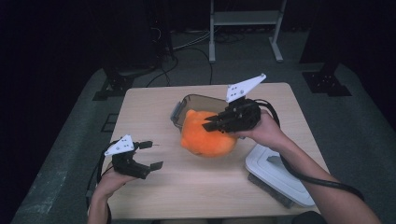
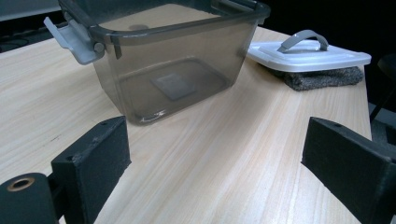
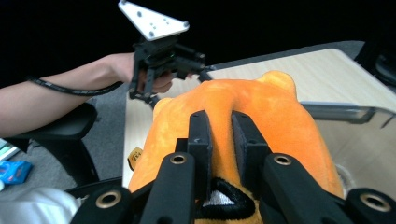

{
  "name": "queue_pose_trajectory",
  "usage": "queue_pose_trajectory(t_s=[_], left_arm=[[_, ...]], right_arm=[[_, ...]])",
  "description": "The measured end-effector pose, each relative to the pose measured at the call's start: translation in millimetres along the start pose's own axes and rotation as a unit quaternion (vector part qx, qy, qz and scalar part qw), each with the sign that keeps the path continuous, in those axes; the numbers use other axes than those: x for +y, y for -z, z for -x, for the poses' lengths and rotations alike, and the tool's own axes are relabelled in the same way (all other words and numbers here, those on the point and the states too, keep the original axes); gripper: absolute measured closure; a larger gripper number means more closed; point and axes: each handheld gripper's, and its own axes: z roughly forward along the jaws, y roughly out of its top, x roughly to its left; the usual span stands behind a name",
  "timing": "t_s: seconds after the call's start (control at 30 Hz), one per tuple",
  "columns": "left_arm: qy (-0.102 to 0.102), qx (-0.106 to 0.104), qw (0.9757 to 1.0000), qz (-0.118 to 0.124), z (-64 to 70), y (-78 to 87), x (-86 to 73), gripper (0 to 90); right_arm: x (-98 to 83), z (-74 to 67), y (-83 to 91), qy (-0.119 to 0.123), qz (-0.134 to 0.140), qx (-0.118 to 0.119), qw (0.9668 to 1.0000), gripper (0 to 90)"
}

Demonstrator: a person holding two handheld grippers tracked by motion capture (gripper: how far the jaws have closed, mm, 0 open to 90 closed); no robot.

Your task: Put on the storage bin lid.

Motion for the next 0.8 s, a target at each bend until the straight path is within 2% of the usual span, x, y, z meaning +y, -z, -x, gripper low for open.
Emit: queue_pose_trajectory(t_s=[0.37,0.8], left_arm=[[-0.001,-0.005,1.0000,-0.003,0.3,-3.8,-0.3,7.0],[-0.003,-0.007,1.0000,-0.001,0.3,-3.7,0.3,7.0]], right_arm=[[16.6,31.3,3.8,-0.011,0.002,-0.024,0.9997,78.5],[20.2,63.5,-14.4,-0.024,-0.016,-0.029,0.9992,78.5]])
